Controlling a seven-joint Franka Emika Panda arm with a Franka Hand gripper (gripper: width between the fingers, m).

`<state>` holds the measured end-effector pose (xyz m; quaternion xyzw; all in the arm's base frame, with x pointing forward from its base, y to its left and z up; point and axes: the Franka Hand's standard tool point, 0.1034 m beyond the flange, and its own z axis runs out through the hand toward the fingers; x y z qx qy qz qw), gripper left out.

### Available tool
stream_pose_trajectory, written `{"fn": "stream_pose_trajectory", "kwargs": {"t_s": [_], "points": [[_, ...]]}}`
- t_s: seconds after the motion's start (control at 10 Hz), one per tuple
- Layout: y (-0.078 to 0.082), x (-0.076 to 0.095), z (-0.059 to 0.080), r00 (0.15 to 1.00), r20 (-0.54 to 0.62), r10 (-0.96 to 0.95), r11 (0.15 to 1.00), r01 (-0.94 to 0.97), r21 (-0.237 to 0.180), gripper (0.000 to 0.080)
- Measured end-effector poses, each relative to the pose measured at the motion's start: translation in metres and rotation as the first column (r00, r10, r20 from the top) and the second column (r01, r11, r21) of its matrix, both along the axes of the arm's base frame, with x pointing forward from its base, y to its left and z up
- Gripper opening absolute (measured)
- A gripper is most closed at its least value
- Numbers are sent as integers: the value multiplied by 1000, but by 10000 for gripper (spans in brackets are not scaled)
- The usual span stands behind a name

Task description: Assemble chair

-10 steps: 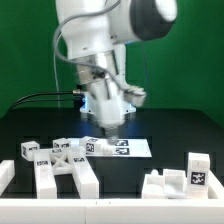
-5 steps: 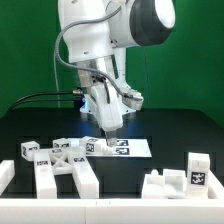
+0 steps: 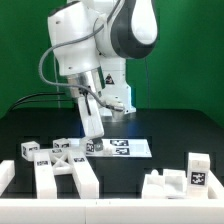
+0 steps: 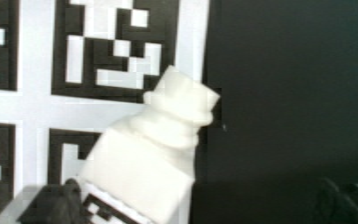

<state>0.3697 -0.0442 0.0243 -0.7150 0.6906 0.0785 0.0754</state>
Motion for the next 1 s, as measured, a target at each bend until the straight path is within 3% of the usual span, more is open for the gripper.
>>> {"fn": "stream_pose_trajectory", "kwargs": {"t_s": [0.6,0.7,0.8,1.0], "points": [[2,-1,-1,1000,-6,-8,1000,8,-5,649],[4,-1,0,998,-32,-53,998,54,35,649],[7,11,13,992,-52,-111,990,115,85,649],[3,7,16,984,-51,-173,979,178,104,649]]}}
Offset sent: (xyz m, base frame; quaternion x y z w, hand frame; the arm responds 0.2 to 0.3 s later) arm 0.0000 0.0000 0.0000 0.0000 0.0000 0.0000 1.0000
